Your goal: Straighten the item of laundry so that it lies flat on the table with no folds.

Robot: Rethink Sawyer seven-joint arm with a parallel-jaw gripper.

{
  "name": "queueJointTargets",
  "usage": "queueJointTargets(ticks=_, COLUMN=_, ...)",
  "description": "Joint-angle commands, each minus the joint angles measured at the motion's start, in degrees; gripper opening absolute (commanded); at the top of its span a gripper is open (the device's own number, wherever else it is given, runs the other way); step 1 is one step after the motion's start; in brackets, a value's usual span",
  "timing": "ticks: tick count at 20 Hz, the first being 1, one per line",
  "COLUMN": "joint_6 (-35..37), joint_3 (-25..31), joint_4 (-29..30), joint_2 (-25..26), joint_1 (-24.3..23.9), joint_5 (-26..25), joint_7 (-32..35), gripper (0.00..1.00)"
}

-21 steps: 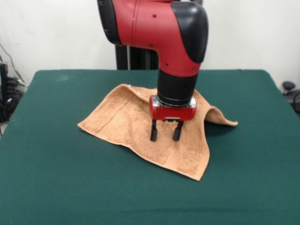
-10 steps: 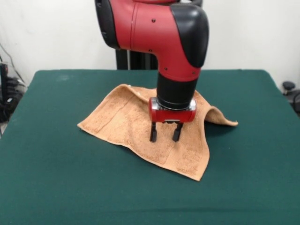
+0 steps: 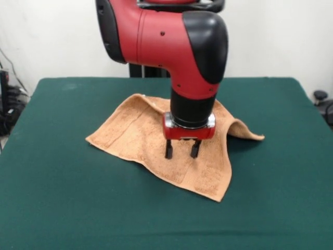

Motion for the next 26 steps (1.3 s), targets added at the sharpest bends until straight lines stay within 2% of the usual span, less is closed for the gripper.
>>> queueJointTargets(ticks=1, joint_6=-14.21, joint_3=4.43, joint_4=-10.24, joint_2=11.9, joint_1=-5.27, joint_5=-3.0, joint_7=3.57, gripper=1.0)
queueJointTargets(ticks=12, joint_6=-9.22, joint_3=5.47, joint_4=-12.08, joint_2=9.78, joint_1=-7.28, joint_5=-4.82, joint_7=3.13, gripper=1.0)
queueJointTargets(ticks=21, joint_6=-4.52, joint_3=4.53, joint_4=-9.85, joint_2=4.66, joint_1=-6.78, joint_5=-4.74, joint_7=4.29, gripper=1.0)
queueJointTargets(ticks=26, joint_6=-2.82, joint_3=6.1, joint_4=-12.3, joint_2=5.82, joint_1=-8.94, joint_5=-4.9, joint_7=0.94, gripper=1.0)
